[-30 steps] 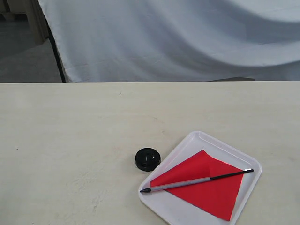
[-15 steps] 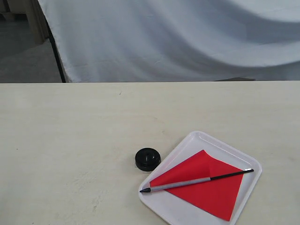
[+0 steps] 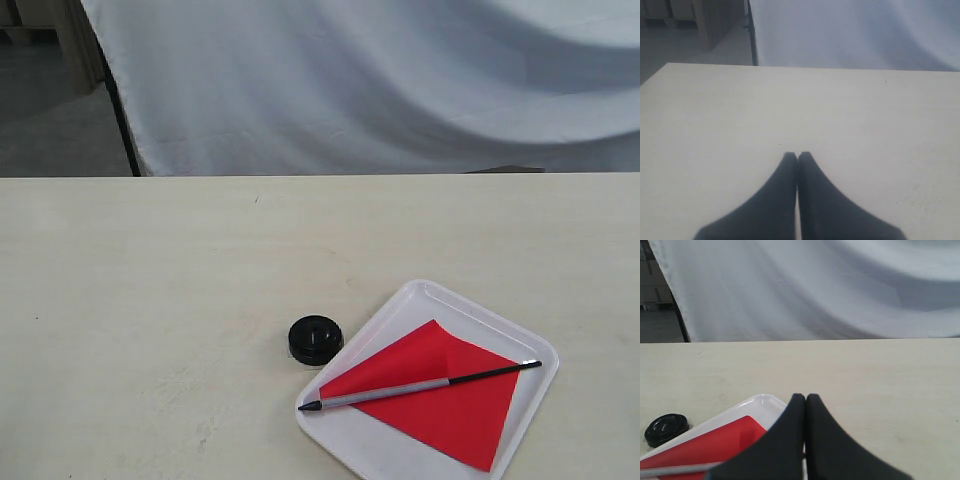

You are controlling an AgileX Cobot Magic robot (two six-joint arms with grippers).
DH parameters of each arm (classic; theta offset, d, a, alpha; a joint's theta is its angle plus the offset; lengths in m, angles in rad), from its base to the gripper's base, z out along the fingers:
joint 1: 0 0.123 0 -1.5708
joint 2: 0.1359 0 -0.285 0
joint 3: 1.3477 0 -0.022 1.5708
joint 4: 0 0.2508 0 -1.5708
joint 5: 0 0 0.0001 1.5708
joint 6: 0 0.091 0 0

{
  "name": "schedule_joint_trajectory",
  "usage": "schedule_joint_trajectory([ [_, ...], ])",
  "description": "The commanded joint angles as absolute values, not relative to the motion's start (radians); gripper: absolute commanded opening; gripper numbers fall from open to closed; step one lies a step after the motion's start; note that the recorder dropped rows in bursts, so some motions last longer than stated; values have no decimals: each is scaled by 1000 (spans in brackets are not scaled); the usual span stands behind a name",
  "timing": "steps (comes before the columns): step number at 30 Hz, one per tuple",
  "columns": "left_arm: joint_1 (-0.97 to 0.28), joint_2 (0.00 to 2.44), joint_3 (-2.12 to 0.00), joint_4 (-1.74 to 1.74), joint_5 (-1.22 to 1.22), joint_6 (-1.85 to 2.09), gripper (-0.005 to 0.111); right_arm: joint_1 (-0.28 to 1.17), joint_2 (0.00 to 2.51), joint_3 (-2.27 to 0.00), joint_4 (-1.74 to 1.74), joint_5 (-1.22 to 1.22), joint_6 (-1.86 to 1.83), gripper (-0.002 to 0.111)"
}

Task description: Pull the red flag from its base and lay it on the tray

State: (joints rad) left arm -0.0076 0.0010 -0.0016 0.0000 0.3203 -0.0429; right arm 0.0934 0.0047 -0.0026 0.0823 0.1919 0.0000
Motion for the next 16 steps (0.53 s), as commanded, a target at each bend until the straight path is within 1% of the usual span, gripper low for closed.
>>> schedule_joint_trajectory([
  [1,-17,0,0,0,321,-42,0,97,0,0,75,193,0,-1],
  [16,-17,0,0,0,321,-42,0,97,0,0,75,193,0,-1],
])
